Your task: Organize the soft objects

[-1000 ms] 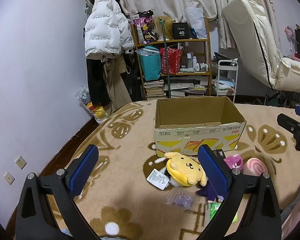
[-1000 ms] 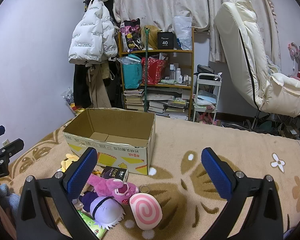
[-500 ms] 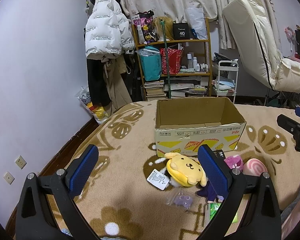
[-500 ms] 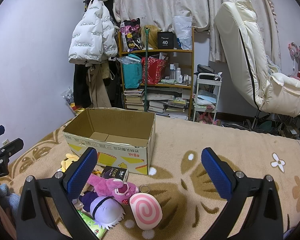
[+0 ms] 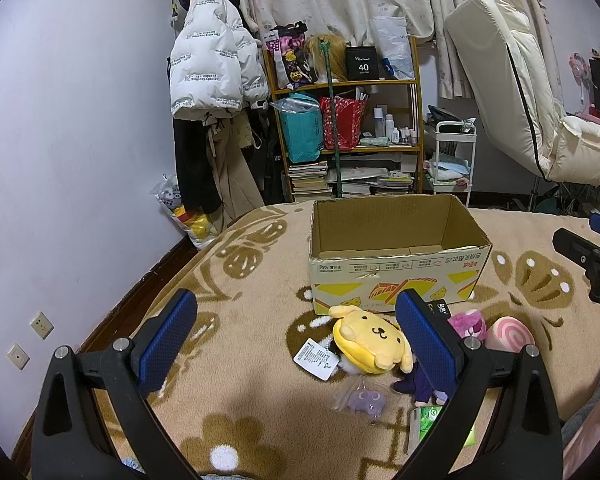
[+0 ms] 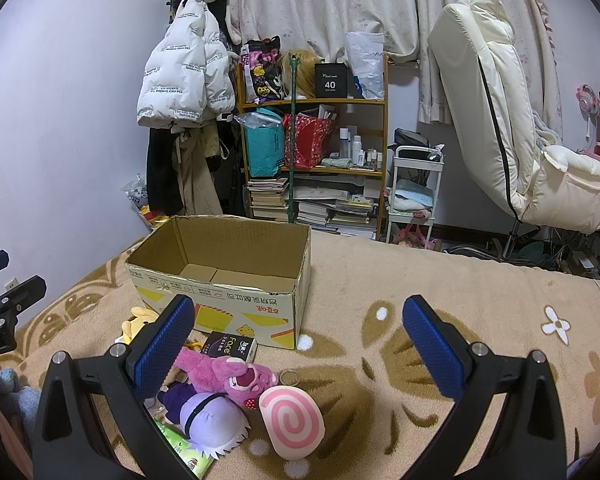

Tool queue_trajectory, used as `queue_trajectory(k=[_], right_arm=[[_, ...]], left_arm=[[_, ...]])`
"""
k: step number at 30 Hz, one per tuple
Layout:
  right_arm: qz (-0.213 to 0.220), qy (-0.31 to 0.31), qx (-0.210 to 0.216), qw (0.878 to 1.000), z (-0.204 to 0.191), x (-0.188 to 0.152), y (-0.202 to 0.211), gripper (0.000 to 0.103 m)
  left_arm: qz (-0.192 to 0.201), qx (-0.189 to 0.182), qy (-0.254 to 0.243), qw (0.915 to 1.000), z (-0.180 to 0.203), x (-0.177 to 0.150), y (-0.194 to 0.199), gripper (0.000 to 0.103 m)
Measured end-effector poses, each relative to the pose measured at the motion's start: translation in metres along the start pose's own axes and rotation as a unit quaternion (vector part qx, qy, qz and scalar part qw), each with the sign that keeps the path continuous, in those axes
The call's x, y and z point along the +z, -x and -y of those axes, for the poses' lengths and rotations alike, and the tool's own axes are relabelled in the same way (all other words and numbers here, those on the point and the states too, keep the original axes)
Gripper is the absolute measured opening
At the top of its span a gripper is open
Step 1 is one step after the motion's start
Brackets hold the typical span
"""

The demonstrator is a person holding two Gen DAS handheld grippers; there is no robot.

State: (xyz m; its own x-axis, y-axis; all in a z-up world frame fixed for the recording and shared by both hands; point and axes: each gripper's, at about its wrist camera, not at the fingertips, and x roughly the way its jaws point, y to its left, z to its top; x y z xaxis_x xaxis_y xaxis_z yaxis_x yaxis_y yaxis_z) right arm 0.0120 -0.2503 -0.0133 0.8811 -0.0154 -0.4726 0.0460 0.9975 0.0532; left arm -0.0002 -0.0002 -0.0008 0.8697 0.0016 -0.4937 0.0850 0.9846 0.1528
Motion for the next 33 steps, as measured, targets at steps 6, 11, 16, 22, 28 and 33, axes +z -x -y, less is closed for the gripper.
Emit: queue_trajectory(k=[6, 11, 16, 22, 28, 33], right_arm=[[0.000, 0.000, 0.000, 1.000, 0.0001, -0.0001, 0.0001, 0.103], [0.000, 0.000, 0.000, 1.000, -0.0001, 0.0000, 0.0000, 0.103], [0.000, 0.000, 0.000, 1.000, -0.0001, 0.0001, 0.0002, 0.103], [-0.001, 0.000, 0.000, 1.000, -0.0002, 0.0003, 0.0003, 0.103], [0.000, 0.000, 0.000, 1.000, -0.0003, 0.0004, 0.0005, 0.103], [0.000, 0.000, 0.000, 1.000, -0.0003, 0.0003, 0.0004, 0.103]], left_arm=[[0.001, -0.001, 0.002, 1.0000, -0.0002, -0.0001, 0.0003, 0.099], [0.001, -0.001, 0.001, 1.0000, -0.0004, 0.0002, 0.0009, 0.099], [0.001, 0.000, 0.001, 1.0000, -0.0007, 0.0003, 0.0015, 0.099], [0.001, 0.000, 0.001, 1.0000, -0.0011, 0.0005, 0.0019, 0.099], [0.001, 0.001, 0.001, 1.0000, -0.0015, 0.0007, 0.0027, 0.099], [0.001, 0.001, 0.001, 1.0000, -0.0012, 0.0005, 0.0025, 0.099]])
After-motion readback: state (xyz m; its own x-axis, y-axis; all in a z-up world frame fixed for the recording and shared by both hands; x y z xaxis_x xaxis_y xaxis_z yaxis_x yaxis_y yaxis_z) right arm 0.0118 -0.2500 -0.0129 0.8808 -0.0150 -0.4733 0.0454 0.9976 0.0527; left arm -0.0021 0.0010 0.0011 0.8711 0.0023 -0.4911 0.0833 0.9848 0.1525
